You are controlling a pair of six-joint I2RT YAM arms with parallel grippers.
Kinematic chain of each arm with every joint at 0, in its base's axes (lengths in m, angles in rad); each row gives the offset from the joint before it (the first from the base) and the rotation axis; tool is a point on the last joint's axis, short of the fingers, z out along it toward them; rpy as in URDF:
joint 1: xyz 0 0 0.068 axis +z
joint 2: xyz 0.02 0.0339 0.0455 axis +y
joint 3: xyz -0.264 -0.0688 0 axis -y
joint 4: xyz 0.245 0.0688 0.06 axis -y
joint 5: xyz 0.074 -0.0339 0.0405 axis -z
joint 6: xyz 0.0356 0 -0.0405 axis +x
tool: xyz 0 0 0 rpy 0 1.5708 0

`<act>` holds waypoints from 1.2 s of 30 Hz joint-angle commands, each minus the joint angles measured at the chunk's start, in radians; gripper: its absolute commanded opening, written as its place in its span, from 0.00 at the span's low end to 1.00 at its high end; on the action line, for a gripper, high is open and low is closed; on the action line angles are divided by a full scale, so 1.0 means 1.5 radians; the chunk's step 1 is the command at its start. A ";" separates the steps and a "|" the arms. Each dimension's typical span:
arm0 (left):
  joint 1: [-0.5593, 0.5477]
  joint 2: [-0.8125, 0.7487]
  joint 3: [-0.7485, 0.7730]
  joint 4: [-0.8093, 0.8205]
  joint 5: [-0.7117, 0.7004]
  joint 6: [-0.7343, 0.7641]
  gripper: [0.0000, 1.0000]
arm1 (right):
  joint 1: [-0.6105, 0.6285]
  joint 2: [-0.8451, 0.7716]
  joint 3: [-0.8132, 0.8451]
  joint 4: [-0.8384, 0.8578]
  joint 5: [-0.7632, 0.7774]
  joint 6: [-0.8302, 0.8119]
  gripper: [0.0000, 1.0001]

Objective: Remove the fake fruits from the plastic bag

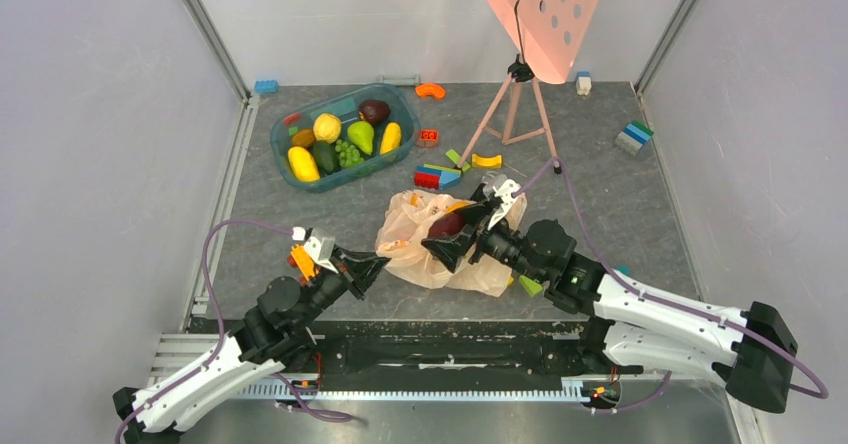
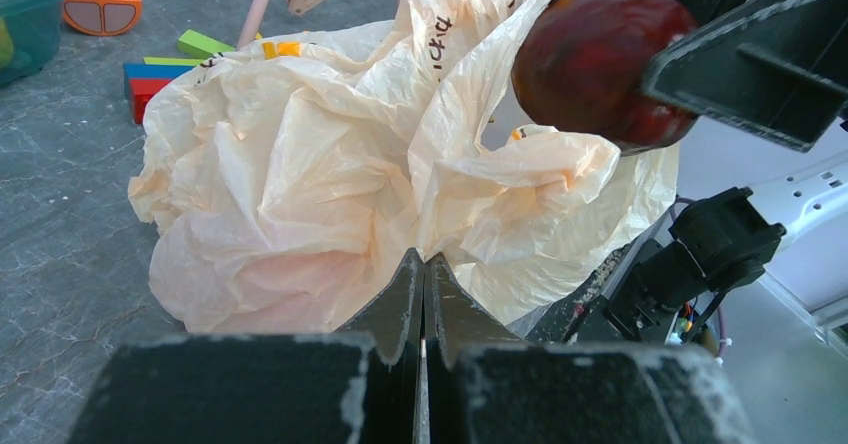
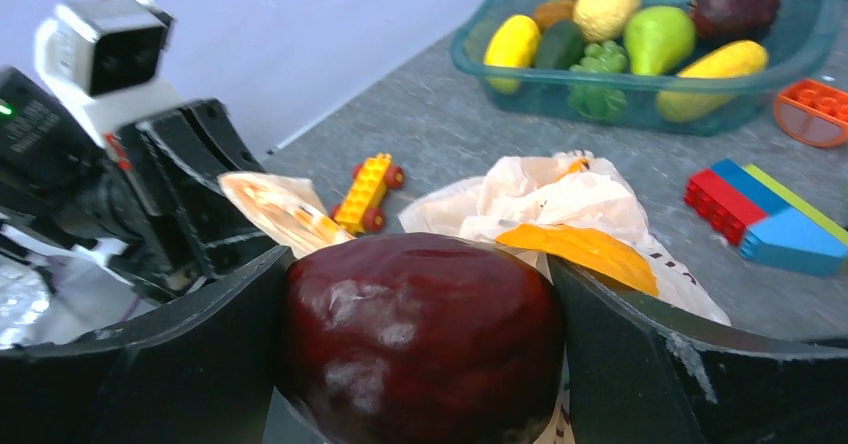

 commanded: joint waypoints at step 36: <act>0.002 -0.052 0.000 0.011 -0.133 -0.022 0.02 | -0.001 -0.082 0.002 -0.144 -0.209 -0.066 0.60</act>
